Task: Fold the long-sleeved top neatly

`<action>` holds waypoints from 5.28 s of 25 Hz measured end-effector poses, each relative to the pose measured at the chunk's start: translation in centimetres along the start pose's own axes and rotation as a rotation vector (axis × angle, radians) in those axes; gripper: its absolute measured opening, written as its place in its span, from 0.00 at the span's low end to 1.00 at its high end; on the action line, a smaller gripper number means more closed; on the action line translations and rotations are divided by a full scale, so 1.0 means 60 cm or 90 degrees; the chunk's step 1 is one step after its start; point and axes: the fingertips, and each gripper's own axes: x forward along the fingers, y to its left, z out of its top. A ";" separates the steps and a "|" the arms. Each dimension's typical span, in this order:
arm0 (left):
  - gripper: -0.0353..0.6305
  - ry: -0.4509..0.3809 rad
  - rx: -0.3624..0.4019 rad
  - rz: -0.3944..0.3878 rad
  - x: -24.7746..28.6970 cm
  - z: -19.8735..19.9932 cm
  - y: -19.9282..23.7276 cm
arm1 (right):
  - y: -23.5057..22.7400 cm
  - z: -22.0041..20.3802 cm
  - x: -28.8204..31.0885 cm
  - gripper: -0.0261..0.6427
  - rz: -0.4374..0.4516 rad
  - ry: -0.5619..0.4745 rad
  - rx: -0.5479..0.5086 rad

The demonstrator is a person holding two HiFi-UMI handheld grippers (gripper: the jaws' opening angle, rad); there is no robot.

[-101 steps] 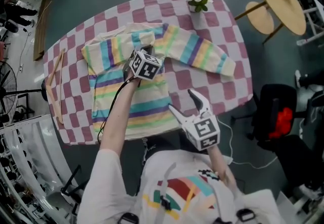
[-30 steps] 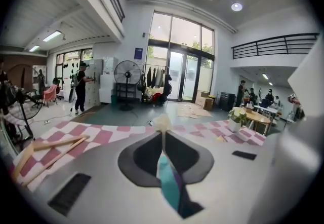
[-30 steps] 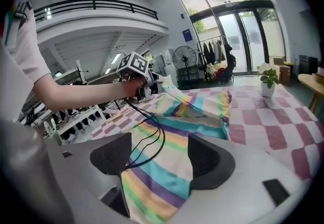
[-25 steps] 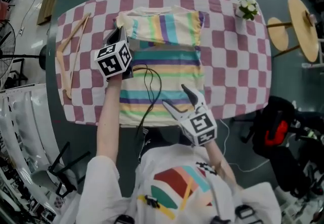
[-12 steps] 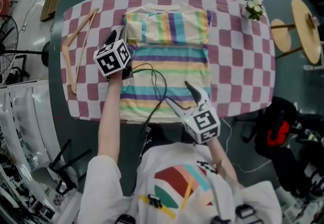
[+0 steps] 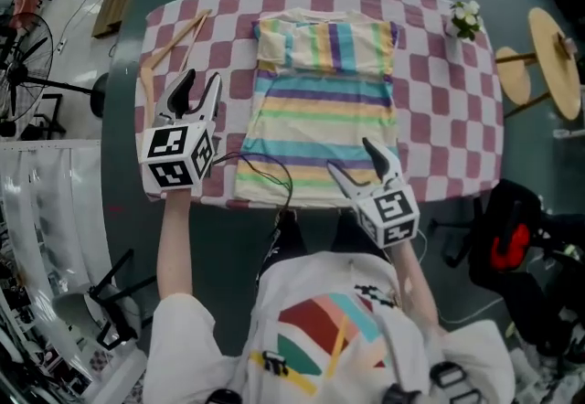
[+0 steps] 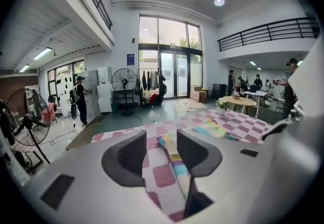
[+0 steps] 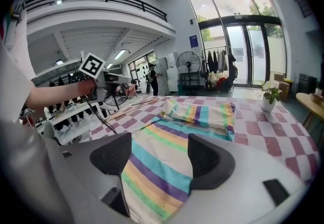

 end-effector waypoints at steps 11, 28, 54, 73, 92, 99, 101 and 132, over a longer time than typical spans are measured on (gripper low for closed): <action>0.32 -0.012 0.051 -0.040 -0.232 -0.058 0.015 | -0.006 -0.062 -0.068 0.56 -0.143 0.013 -0.036; 0.31 0.182 0.126 -0.008 -0.219 -0.461 -0.086 | -0.060 -0.244 -0.160 0.56 -0.201 0.068 -0.057; 0.17 0.273 0.396 -0.174 -0.181 -0.516 -0.151 | -0.156 -0.373 -0.150 0.33 -0.201 0.215 -0.052; 0.08 0.261 0.234 -0.127 -0.195 -0.487 -0.132 | -0.151 -0.341 -0.167 0.07 -0.205 0.216 -0.089; 0.08 0.130 0.075 0.053 -0.084 -0.134 -0.038 | -0.253 -0.026 -0.163 0.06 -0.216 0.062 -0.133; 0.08 0.133 0.054 0.057 0.088 -0.026 0.023 | -0.359 0.115 -0.067 0.06 -0.245 0.055 -0.145; 0.08 0.141 0.044 0.057 0.136 -0.011 0.042 | -0.389 0.150 -0.032 0.06 -0.250 0.057 -0.148; 0.29 0.257 -0.077 0.054 0.476 -0.093 0.119 | -0.598 0.161 0.299 0.38 -0.317 0.172 -0.046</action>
